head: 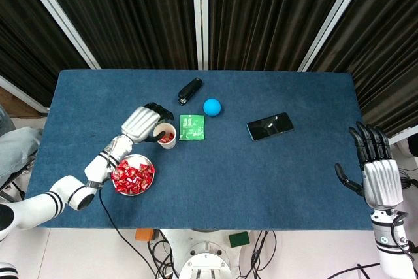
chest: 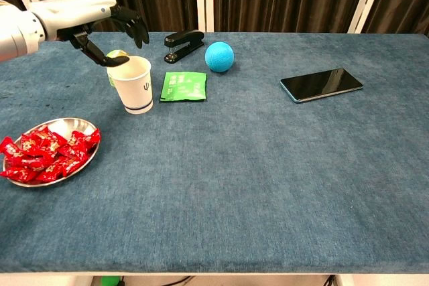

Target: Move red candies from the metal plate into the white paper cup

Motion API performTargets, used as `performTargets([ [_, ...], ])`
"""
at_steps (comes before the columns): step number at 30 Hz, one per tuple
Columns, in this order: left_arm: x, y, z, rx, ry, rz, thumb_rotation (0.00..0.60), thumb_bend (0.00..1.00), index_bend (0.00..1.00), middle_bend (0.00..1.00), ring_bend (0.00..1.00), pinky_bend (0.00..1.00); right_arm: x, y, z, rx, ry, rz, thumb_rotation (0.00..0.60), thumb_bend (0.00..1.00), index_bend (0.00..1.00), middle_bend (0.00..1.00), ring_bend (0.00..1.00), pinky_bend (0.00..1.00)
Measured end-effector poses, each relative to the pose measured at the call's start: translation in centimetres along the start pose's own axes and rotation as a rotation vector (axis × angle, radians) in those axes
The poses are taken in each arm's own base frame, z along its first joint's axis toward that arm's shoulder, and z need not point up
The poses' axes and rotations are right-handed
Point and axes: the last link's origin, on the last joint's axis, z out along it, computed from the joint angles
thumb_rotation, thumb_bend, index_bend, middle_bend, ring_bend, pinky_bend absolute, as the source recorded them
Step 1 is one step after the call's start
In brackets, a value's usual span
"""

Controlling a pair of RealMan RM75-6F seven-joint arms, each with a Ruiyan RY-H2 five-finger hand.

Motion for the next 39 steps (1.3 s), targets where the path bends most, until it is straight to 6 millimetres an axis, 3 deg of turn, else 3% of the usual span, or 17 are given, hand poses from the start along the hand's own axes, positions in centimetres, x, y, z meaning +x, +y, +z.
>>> performTargets([
  [8, 2.6, -0.1, -3.0, -0.012, 0.061, -0.002, 0.600, 0.34, 0.35, 0.34, 0.25, 0.24, 0.8, 0.0, 0.2, 0.009, 0.027, -0.004, 0.600, 0.32, 0.00, 0.00, 0.00, 0.00],
  [14, 4.1, -1.6, -9.0, 0.073, 0.026, 0.053, 0.600, 0.33, 0.36, 0.34, 0.25, 0.25, 1.3, 0.3, 0.5, 0.007, 0.042, -0.004, 0.600, 0.32, 0.00, 0.00, 0.00, 0.00],
  [19, 2.4, -2.8, -15.0, 0.182, -0.045, 0.059, 0.600, 0.33, 0.35, 0.33, 0.25, 0.26, 0.9, 0.7, 0.3, -0.002, 0.023, -0.003, 0.600, 0.32, 0.00, 0.00, 0.00, 0.00],
  [25, -0.4, -2.6, -19.4, 0.237, -0.082, 0.011, 0.600, 0.31, 0.34, 0.30, 0.20, 0.25, 0.8, 0.8, 0.1, -0.006, 0.017, -0.001, 0.600, 0.32, 0.00, 0.00, 0.00, 0.00],
  [29, -2.1, -1.8, -20.4, 0.221, -0.088, -0.002, 0.600, 0.31, 0.34, 0.25, 0.16, 0.24, 0.7, 0.8, -0.1, -0.002, 0.015, -0.004, 0.600, 0.32, 0.00, 0.00, 0.00, 0.00],
  [39, -5.4, -0.1, -19.8, 0.178, -0.102, 0.008, 0.600, 0.31, 0.35, 0.22, 0.12, 0.23, 0.7, 0.9, -0.3, -0.002, 0.009, -0.009, 0.600, 0.32, 0.00, 0.00, 0.00, 0.00],
])
